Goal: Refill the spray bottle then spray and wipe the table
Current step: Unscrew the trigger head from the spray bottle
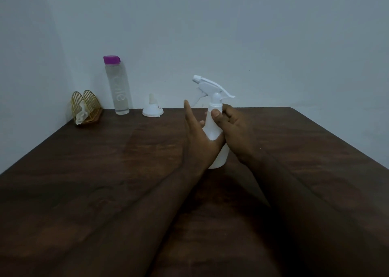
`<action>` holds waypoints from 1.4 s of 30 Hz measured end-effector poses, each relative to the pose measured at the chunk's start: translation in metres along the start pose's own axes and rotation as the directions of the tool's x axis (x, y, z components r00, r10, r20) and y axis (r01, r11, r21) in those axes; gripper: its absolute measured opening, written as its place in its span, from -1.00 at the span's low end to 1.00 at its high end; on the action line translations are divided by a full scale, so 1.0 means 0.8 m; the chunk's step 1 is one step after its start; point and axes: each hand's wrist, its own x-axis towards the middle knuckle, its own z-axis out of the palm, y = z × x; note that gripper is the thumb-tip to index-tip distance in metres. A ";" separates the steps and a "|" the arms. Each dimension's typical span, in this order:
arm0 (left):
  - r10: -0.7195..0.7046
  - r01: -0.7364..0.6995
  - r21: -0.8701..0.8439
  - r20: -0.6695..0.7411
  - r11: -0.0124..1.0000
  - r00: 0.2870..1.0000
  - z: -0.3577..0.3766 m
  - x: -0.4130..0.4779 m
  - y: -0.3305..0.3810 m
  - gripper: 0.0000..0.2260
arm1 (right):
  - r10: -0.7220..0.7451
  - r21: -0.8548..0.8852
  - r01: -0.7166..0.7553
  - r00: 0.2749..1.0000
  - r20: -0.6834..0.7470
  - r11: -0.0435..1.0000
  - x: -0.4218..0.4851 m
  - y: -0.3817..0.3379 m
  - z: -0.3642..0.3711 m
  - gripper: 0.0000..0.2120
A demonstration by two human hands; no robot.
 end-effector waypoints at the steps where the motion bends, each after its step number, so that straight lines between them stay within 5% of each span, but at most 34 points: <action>1: 0.017 -0.018 -0.014 -0.022 1.000 1.000 0.002 0.001 -0.002 0.06 | 0.001 -0.007 -0.001 1.000 0.013 1.000 -0.001 -0.002 -0.001 -0.77; 7: 0.006 -0.009 -0.057 -0.061 0.998 0.998 0.006 0.008 -0.006 -0.10 | 0.026 0.071 -0.023 0.999 -0.044 0.997 -0.007 -0.003 0.010 -0.76; 12: 0.030 -0.039 -0.103 -0.084 0.994 0.996 0.009 0.007 -0.010 -0.14 | -0.061 -0.089 0.046 0.984 -0.165 0.995 -0.004 -0.005 0.024 -0.62; 18: 0.072 -0.072 -0.007 -0.060 0.997 0.996 0.007 0.007 -0.013 -0.11 | -0.104 -0.113 0.073 0.950 -0.294 0.991 -0.004 -0.011 0.024 -0.75; 24: 0.049 -0.049 -0.032 -0.006 0.998 0.999 0.000 0.011 -0.008 -0.15 | -0.159 -0.131 0.132 0.962 -0.223 0.983 -0.006 -0.020 0.020 -0.78; 32: 0.057 -0.054 -0.059 0.056 0.997 0.997 -0.002 0.016 -0.015 -0.06 | -0.017 0.210 0.014 1.000 0.014 0.978 0.000 -0.020 0.002 -0.81; 36: 0.018 -0.014 -0.082 0.054 0.997 0.998 -0.001 0.015 -0.011 -0.10 | -0.056 0.090 0.061 0.997 -0.059 0.994 -0.003 -0.013 0.008 -0.80; 42: 0.001 0.004 -0.103 0.043 0.995 0.999 0.001 0.014 -0.012 -0.14 | -0.032 0.146 0.067 0.973 -0.229 0.987 -0.007 -0.015 0.024 -0.73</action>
